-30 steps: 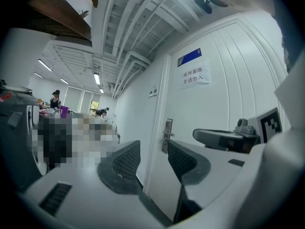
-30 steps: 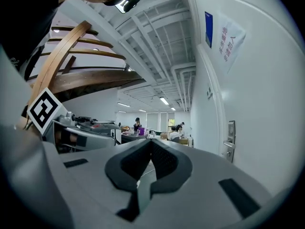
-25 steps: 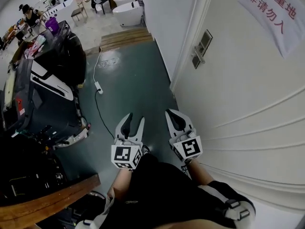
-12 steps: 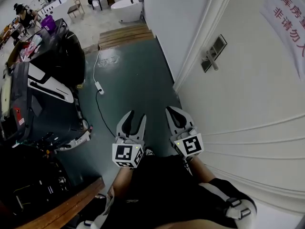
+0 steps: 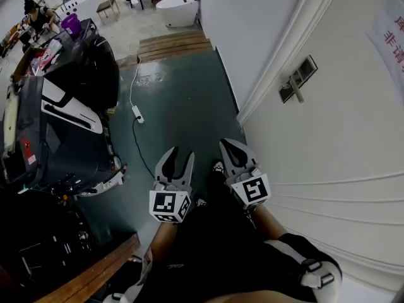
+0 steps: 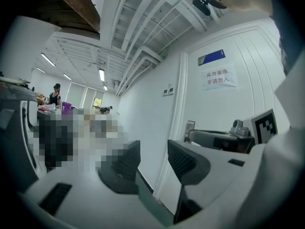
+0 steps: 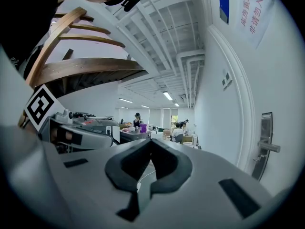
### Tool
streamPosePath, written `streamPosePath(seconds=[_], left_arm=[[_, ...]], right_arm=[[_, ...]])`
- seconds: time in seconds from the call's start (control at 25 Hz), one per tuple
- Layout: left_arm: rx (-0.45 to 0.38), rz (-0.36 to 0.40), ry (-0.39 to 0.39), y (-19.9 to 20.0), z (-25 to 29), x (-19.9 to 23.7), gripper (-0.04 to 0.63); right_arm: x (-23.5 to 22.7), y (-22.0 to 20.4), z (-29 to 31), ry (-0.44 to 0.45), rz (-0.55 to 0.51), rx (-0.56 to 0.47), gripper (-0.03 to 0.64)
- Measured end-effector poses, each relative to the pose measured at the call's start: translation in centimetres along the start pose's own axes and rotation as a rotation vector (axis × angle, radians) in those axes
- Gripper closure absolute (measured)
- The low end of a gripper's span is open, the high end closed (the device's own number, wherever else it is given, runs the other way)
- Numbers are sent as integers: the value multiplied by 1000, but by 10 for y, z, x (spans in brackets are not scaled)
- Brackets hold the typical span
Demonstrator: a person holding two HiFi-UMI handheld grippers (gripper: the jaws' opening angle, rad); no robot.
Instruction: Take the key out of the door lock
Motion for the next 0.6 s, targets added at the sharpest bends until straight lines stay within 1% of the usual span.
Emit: streamPosePath(seconds=[0.08,0.36,0.48,0.6], left_arm=[[0,5,8,1,6,4,431],[-6,29,32,0,44,32,431],[-6,28,35,-5,73,41,431],[4,26,20,-10,106,44,431]], right_arm=[[-8,-4,7,0,14,-5,609],[-34,-13,57,32,2,-36,609],[-54,-22,77,38,4,-36,609],[-78,-30,93,30,20,-35,609]])
Point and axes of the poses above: the fingertips, and each gripper's own axes: z forward along the fingers, x to its left, y out of its top, the point moved 7 cm from there along -z, backward along the fingers, and after that the axes turned 14 degrees about -x, right-handed, at the moved point
